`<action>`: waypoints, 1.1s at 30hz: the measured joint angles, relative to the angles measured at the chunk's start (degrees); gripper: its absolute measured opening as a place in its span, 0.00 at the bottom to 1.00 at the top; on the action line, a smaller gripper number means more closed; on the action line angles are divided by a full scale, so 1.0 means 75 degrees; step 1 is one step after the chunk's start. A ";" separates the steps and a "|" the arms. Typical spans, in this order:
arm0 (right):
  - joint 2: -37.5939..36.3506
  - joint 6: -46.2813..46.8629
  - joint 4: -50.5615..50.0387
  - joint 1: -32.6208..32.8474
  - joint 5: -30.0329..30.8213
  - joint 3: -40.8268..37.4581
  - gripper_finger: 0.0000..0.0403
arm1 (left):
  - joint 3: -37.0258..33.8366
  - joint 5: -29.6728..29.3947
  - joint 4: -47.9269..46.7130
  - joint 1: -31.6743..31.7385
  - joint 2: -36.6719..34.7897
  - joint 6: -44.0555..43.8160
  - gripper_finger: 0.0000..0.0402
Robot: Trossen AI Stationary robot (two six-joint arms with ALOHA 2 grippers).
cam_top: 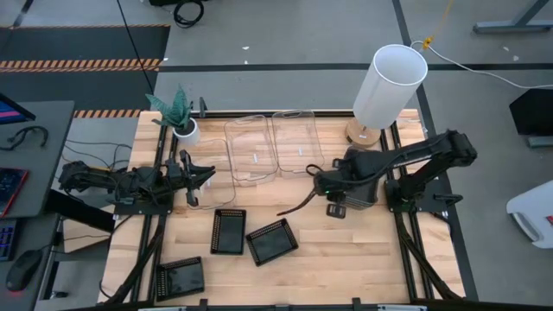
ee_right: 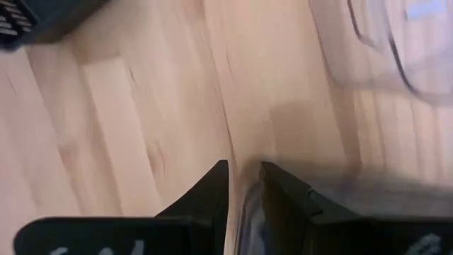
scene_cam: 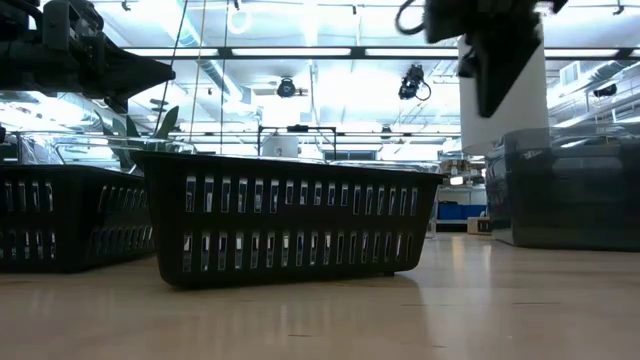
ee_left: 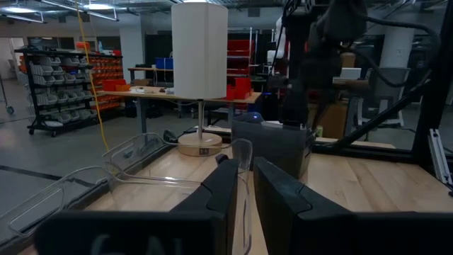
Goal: Stack baskets by color
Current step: Stack the middle transparent bin on the right transparent bin
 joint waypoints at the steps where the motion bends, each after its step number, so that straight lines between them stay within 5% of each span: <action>1: 0.0148 -0.0165 0.0190 -0.0041 0.0004 0.0000 0.21 | 0.0000 0.0000 0.0001 -0.0001 -0.0001 0.0000 0.14; 9: 0.1298 -0.1526 0.1557 -0.0557 -0.0447 0.0226 0.21 | 0.0000 0.0000 0.0000 -0.0002 0.0000 0.0000 0.14; 20: 0.3200 -0.3400 0.1451 -0.1097 -0.0366 0.3081 0.24 | -0.0001 0.0000 0.0000 -0.0001 -0.0003 0.0000 0.14; 33: 0.4581 -0.5448 0.2032 -0.1747 -0.0380 0.4814 0.41 | 0.0000 0.0000 0.0000 0.0000 0.0000 0.0000 0.13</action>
